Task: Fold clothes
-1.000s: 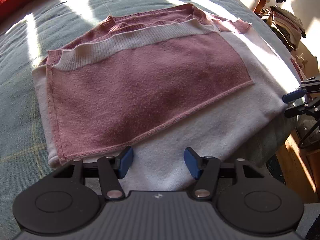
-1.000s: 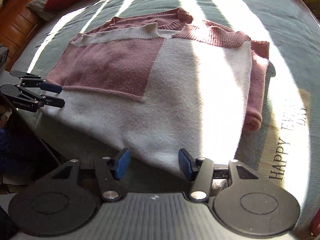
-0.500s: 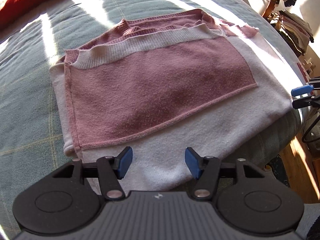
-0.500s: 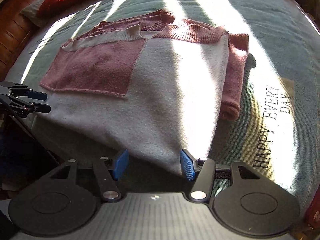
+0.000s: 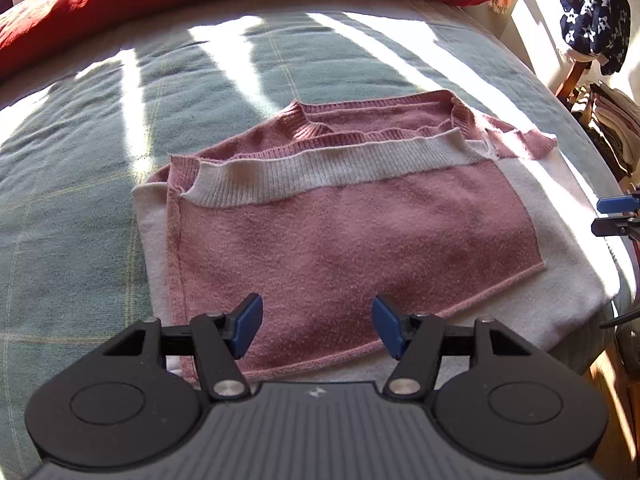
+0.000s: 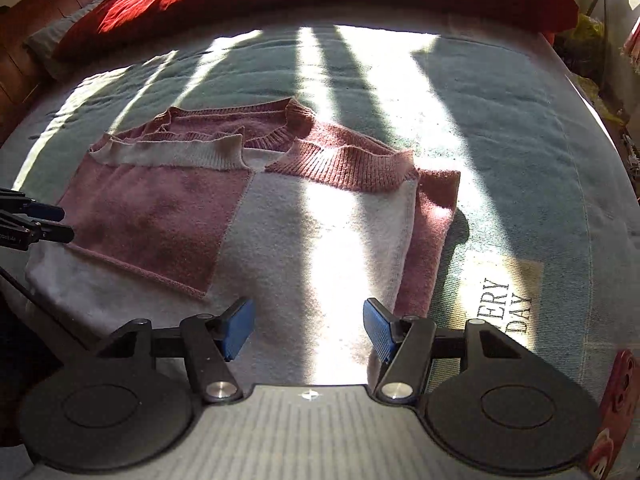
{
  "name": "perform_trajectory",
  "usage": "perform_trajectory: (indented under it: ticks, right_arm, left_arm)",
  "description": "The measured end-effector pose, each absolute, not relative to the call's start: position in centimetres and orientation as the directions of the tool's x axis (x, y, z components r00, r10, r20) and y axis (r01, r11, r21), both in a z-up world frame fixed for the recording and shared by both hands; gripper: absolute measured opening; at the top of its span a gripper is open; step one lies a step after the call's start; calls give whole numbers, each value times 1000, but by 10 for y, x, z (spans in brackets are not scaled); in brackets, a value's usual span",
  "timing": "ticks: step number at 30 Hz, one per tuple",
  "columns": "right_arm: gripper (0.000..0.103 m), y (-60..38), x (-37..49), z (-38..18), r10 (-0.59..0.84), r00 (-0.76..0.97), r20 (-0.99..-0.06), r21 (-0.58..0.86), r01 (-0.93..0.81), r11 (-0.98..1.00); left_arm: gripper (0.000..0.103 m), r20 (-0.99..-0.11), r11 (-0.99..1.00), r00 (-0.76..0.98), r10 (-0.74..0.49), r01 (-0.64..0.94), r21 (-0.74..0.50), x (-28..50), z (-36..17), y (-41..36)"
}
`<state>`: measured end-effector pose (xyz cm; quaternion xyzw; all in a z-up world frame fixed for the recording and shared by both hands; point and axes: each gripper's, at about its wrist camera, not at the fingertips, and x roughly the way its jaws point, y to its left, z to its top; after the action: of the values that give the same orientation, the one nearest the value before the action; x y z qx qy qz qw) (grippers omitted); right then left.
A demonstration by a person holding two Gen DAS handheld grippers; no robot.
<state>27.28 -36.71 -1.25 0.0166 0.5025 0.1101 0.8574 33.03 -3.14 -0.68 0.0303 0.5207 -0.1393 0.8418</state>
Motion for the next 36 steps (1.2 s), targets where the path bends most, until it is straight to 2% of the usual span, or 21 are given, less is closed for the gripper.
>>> perform_trajectory:
  ticks: [3, 7, 9, 14, 17, 20, 23, 27, 31, 36]
  right_arm:
    - [69, -363, 296, -26, 169, 481, -860, 125, -123, 984]
    - [72, -357, 308, -50, 163, 447, -880, 137, -90, 987]
    - [84, -355, 307, -53, 173, 446, -878, 147, -93, 985]
    - [103, -348, 312, -60, 193, 432, -881, 172, -87, 981]
    - [103, -342, 316, -63, 171, 419, -892, 153, -76, 985]
    - [103, -337, 319, -62, 149, 408, -901, 131, -71, 989]
    - [103, -332, 320, -56, 131, 406, -905, 114, -66, 991]
    - [103, -316, 323, -41, 133, 430, -893, 117, -64, 991]
    - [103, -280, 333, -27, 142, 461, -876, 98, -118, 988]
    - [103, -227, 351, -22, 193, 472, -860, 97, -220, 971]
  left_arm:
    - [63, -867, 966, 455, -203, 238, -101, 350, -13, -29]
    - [70, -870, 971, 454, -190, 219, -98, 364, -35, -22]
    - [70, -855, 973, 482, -192, 210, -99, 366, -29, -17]
    - [71, -827, 970, 520, -212, 211, -116, 376, -21, -9]
    - [71, -855, 977, 493, -161, 205, -65, 387, -32, -6]
    - [71, -844, 977, 501, -193, 182, -115, 390, -28, 2]
    - [72, -829, 966, 512, -227, 225, -126, 388, -18, -2]
    - [74, -859, 953, 486, -161, 302, -8, 393, -34, -9]
    - [74, -823, 963, 528, -211, 257, -82, 404, -20, 7]
    - [74, -788, 967, 576, -217, 236, -94, 418, 4, 21]
